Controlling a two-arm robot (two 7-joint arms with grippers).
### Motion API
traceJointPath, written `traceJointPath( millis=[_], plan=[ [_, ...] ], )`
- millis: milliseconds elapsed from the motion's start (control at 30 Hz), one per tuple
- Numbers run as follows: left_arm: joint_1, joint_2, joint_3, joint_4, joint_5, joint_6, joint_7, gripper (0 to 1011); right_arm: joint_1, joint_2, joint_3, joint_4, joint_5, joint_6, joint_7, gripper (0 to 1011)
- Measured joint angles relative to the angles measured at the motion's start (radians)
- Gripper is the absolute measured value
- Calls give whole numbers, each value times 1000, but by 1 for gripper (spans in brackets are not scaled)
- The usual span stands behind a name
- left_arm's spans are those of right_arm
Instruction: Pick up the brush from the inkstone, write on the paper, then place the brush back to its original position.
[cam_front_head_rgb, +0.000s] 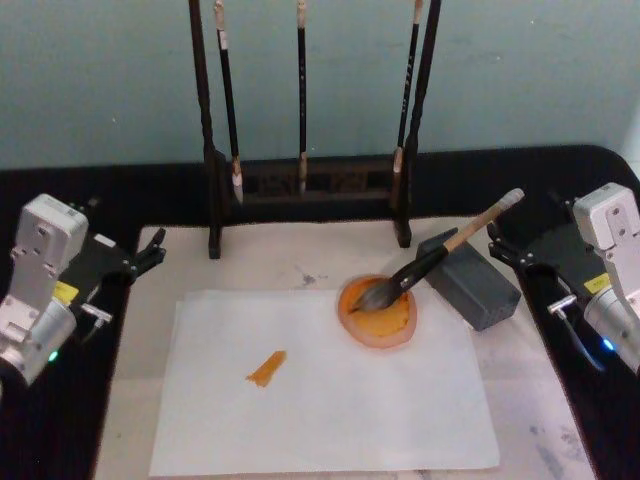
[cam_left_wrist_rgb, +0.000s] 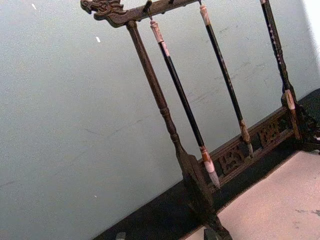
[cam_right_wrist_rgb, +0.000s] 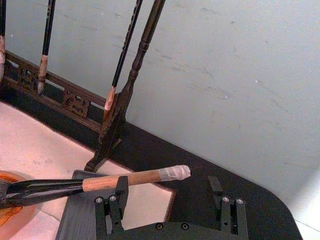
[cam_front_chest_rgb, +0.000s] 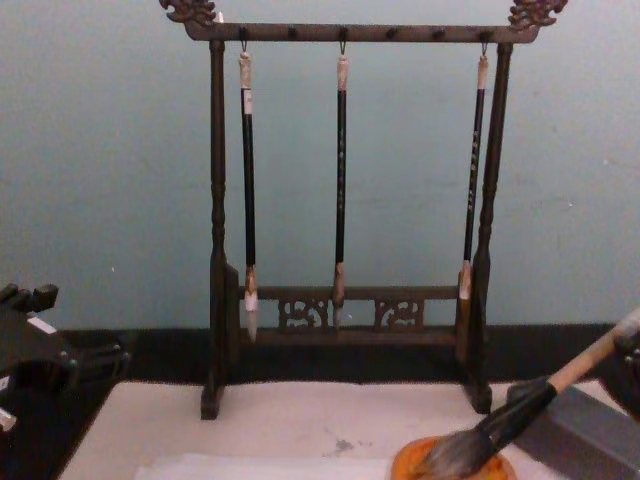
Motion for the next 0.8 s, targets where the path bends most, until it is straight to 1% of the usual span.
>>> traceJointPath(
  millis=[800],
  plan=[
    [0,0,0,0,0,0,0,1010,0,0,0,0,0,0,0,1000]
  ],
)
